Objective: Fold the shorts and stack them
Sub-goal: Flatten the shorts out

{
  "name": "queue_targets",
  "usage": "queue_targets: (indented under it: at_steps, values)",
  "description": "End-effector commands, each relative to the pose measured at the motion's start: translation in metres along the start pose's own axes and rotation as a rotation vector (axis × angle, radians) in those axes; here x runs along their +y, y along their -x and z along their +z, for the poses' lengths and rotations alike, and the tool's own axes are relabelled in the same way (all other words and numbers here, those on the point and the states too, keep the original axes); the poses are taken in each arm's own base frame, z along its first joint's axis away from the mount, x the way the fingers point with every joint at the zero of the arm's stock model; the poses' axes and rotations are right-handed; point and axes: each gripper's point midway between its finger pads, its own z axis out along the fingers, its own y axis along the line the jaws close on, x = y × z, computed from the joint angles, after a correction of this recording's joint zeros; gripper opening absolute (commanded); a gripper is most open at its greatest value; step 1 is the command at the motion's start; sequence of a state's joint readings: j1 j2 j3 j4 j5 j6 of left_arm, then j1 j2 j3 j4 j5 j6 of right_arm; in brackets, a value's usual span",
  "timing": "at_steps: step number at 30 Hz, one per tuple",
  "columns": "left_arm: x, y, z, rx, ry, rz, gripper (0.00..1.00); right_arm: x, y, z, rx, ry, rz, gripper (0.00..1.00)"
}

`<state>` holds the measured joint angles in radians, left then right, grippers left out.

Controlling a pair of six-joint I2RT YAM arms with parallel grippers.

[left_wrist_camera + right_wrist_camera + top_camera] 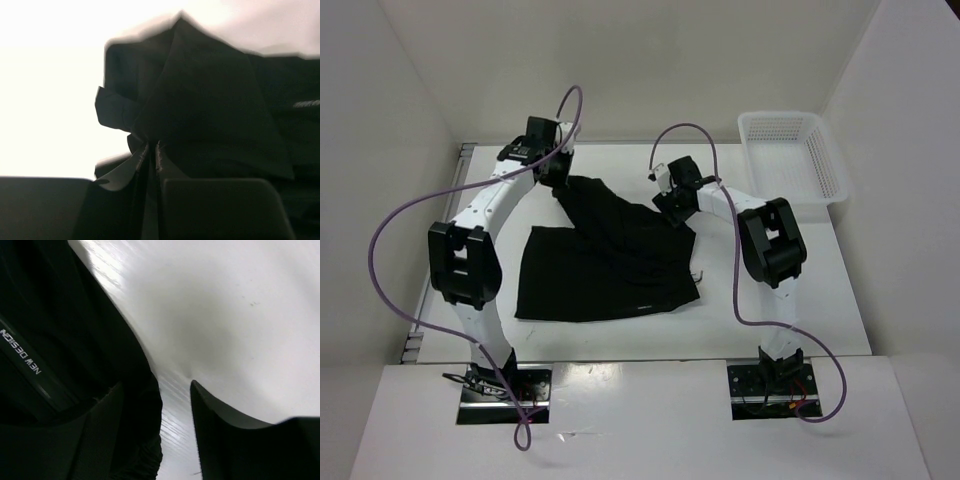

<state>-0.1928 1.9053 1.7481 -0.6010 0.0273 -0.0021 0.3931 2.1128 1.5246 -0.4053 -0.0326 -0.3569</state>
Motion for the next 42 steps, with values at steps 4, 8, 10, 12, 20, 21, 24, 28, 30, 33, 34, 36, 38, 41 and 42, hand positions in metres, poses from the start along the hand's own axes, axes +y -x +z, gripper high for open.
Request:
queue_targets:
  at_steps: [4,8,10,12,20,21,24,28,30,33,34,36,38,41,42]
  values:
    - [0.036,-0.105,-0.008,0.223,0.091,-0.069,0.20,0.016,-0.012,0.011,0.055,0.043,-0.024,0.25]
    - [0.047,-0.172,-0.020,0.375,0.119,-0.112,0.28,0.020,-0.018,0.006,0.071,0.043,-0.041,0.01]
    - [0.048,-0.179,-0.028,0.396,0.111,-0.129,0.28,0.015,-0.008,-0.005,0.045,0.020,-0.042,0.00]
    - [0.048,-0.179,-0.032,0.395,0.104,-0.139,0.28,0.013,-0.004,-0.013,0.033,0.016,-0.053,0.00]
    - [0.022,-0.064,0.020,0.167,-0.022,-0.072,0.61,0.026,0.032,-0.050,-0.069,0.100,-0.085,0.00]
    - [0.029,-0.051,0.027,0.139,0.007,-0.066,0.62,0.033,0.026,-0.049,-0.050,0.112,-0.091,0.00]
    - [0.032,-0.061,0.067,0.176,0.022,-0.060,0.62,0.037,0.025,-0.051,-0.057,0.135,-0.100,0.00]
    - [0.034,-0.071,0.098,0.226,0.017,-0.064,0.62,0.035,0.025,-0.050,-0.053,0.124,-0.110,0.00]
    - [0.033,-0.075,0.101,0.237,0.016,-0.065,0.66,0.034,0.023,-0.052,-0.053,0.124,-0.131,0.00]
    - [0.037,-0.088,0.101,0.269,0.018,-0.075,0.70,0.034,0.017,-0.052,-0.041,0.118,-0.141,0.00]
    - [0.035,-0.094,0.100,0.287,-0.007,-0.089,0.70,0.034,0.017,-0.052,-0.041,0.118,-0.141,0.00]
    - [0.029,-0.106,0.099,0.323,-0.035,-0.097,0.70,0.035,0.013,-0.051,-0.032,0.122,-0.140,0.00]
    - [0.022,-0.120,0.097,0.363,-0.069,-0.107,0.68,0.035,0.013,-0.051,-0.032,0.122,-0.140,0.00]
    - [0.010,-0.131,0.093,0.403,-0.130,-0.125,0.56,0.035,0.014,-0.049,-0.030,0.122,-0.140,0.00]
    - [0.006,-0.133,0.088,0.410,-0.146,-0.130,0.51,0.032,0.017,-0.050,-0.035,0.109,-0.141,0.00]
